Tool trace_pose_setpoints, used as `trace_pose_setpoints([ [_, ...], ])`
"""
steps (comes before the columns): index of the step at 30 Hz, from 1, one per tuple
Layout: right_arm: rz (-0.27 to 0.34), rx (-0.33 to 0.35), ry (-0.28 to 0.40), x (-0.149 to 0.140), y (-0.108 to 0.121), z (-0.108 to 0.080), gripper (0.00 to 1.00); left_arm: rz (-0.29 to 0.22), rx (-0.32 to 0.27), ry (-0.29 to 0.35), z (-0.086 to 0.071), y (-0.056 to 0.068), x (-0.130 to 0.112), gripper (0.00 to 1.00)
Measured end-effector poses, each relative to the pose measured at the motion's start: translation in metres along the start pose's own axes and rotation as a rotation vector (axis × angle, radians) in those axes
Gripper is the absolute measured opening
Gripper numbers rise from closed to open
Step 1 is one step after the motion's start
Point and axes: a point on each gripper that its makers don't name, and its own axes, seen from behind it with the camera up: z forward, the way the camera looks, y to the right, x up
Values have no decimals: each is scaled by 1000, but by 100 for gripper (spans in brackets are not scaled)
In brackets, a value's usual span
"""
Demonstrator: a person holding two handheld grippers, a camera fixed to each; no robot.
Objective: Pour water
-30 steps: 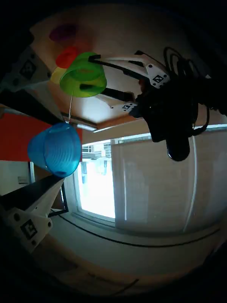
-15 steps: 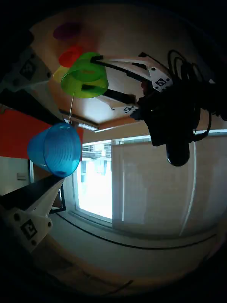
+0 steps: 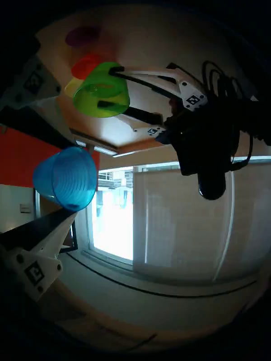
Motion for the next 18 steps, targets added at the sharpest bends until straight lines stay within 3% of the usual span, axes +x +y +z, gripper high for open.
trace_pose_setpoints([
  [9,32,-5,2,-6,3,3,91,-4,6,1,-1,-2,1,82],
  [18,140,-8,-4,-21,2,5,91,-1,8,-1,-2,-2,2,82],
])
